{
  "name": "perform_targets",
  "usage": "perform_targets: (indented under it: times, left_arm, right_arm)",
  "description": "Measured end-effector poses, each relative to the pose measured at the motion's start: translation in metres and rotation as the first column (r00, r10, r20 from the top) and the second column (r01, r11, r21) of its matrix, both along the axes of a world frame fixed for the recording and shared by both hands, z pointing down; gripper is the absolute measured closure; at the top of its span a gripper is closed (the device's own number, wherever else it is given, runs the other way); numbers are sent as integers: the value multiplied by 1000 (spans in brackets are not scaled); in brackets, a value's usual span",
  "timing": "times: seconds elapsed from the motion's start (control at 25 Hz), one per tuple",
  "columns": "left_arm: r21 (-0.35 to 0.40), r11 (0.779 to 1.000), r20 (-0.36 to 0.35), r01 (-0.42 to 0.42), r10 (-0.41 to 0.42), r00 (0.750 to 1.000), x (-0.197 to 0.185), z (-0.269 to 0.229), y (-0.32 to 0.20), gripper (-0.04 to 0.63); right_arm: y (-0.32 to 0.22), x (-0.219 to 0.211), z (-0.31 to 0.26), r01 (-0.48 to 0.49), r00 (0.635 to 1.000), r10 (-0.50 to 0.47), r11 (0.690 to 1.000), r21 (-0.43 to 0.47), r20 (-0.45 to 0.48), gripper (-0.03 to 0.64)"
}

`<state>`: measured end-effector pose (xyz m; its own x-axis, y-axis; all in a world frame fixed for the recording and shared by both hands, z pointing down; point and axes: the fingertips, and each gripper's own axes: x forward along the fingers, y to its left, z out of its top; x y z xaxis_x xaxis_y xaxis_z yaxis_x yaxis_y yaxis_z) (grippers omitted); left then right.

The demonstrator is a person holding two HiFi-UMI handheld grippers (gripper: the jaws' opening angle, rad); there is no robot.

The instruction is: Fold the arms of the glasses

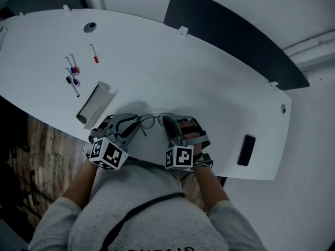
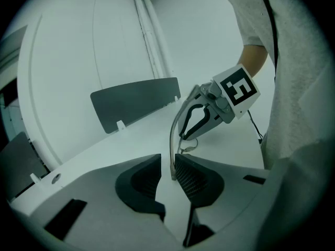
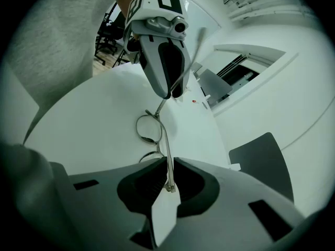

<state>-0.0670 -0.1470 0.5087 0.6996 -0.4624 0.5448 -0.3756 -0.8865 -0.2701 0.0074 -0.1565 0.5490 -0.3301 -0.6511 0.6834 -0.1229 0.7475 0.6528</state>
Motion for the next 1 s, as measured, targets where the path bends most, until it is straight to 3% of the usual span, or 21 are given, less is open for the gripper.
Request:
perform_targets:
  times: [0.28,0.36,0.6,0.8,1.0]
  left_arm:
    - [24,1000,-14,-3,4,1000,1,-9,-2,507]
    - [31,1000,-11,-3,3,1000,0,-11,-1,515]
    - [28,1000,-7,4,-4,1000,-4,-11,4,518]
    - [64,998,-21,-3,5,1000,0,-20,3,563]
    - [63,998,-19,-23,24,1000,3,-22,2,565]
  right_arm:
    - [5,-4,-17,-50,983,62,996,-74,174,571]
    - [6,3,-20,-90,968,117,988,-128,221,508]
    - [2,31,-7,-234,885,334,921,-310,324,494]
    - [-4,35,3,-278,829,432,869,-409,356,495]
    - [-4,31,5,-253,863,385,890,-380,328,541]
